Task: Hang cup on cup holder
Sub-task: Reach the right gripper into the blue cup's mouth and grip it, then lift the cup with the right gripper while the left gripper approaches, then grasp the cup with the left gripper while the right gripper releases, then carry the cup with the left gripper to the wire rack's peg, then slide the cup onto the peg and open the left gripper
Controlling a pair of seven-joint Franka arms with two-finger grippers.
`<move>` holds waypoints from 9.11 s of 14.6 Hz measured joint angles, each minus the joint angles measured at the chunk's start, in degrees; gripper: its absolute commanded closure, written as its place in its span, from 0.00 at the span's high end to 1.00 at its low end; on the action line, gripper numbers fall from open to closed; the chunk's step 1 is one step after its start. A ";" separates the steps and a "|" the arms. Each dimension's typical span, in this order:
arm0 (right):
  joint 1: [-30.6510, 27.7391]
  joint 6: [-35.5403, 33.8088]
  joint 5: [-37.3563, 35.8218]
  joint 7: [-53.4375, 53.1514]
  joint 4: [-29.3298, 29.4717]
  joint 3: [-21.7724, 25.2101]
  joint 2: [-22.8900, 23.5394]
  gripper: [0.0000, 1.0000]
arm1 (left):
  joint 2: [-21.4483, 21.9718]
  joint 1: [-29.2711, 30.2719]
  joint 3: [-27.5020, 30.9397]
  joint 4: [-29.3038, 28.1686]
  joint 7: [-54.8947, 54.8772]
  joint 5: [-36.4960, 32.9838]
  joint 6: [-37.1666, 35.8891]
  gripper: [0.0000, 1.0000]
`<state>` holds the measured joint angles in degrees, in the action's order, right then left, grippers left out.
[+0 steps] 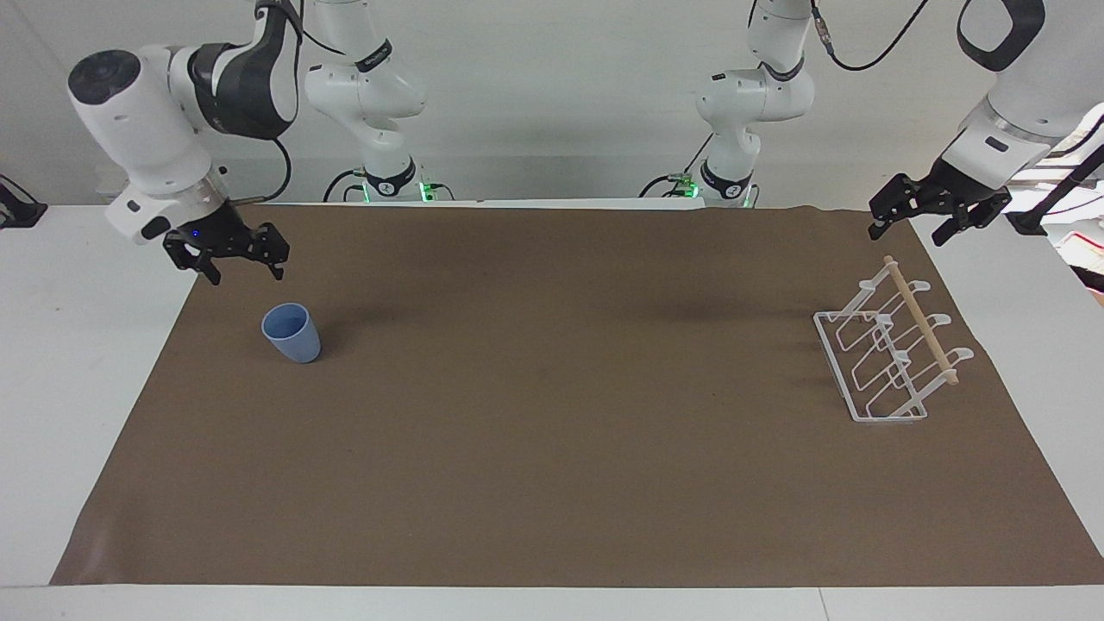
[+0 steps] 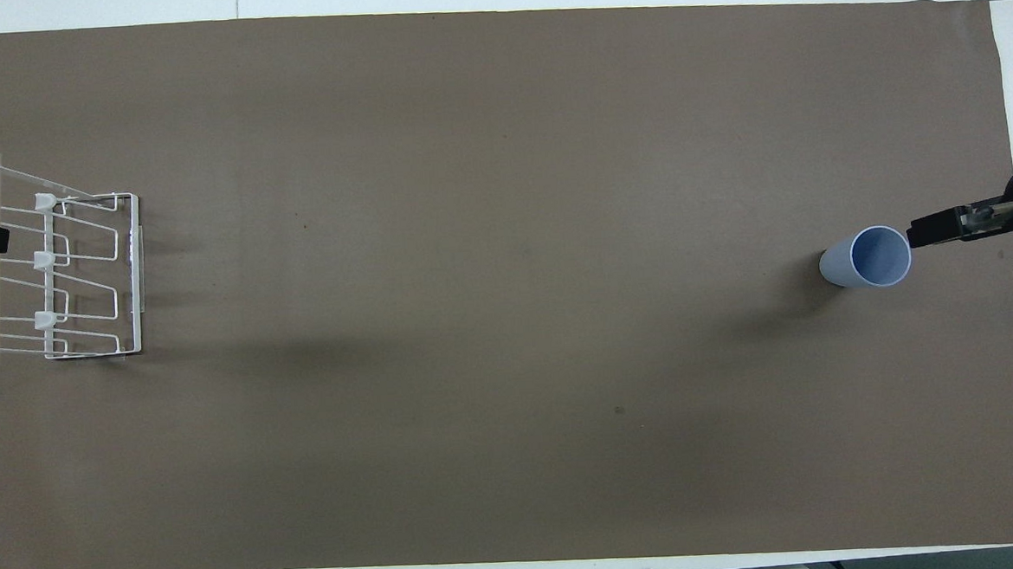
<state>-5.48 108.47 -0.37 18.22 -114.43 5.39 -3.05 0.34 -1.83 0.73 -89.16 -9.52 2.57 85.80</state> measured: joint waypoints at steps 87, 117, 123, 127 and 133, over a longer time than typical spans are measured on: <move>-3.20 2.33 12.56 -14.45 6.54 -18.85 -0.16 1.00 | -16.06 -29.66 -2.26 -7.32 123.22 -62.83 -3.37 0.00; 4.37 -27.65 -1.16 -14.41 22.97 -0.32 -0.17 1.00 | -28.57 -20.05 -1.81 -8.70 137.74 -78.28 -1.57 1.00; 4.38 -27.65 -1.15 -14.41 22.84 -0.37 -0.17 1.00 | -20.51 -23.44 -2.25 -1.98 120.02 -61.90 -2.98 1.00; 4.38 -27.65 -1.15 -14.41 22.83 -0.37 -0.17 1.00 | -10.87 -19.81 -1.99 -3.19 98.75 -44.69 2.51 1.00; 4.38 -27.65 -1.15 -14.41 22.83 -0.37 -0.17 1.00 | -8.99 -10.77 -1.74 -3.76 69.43 -23.72 9.98 1.00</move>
<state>-1.10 80.83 -1.52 3.81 -91.59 5.02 -3.22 -8.65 -12.60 -1.01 -92.91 59.92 -21.15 95.78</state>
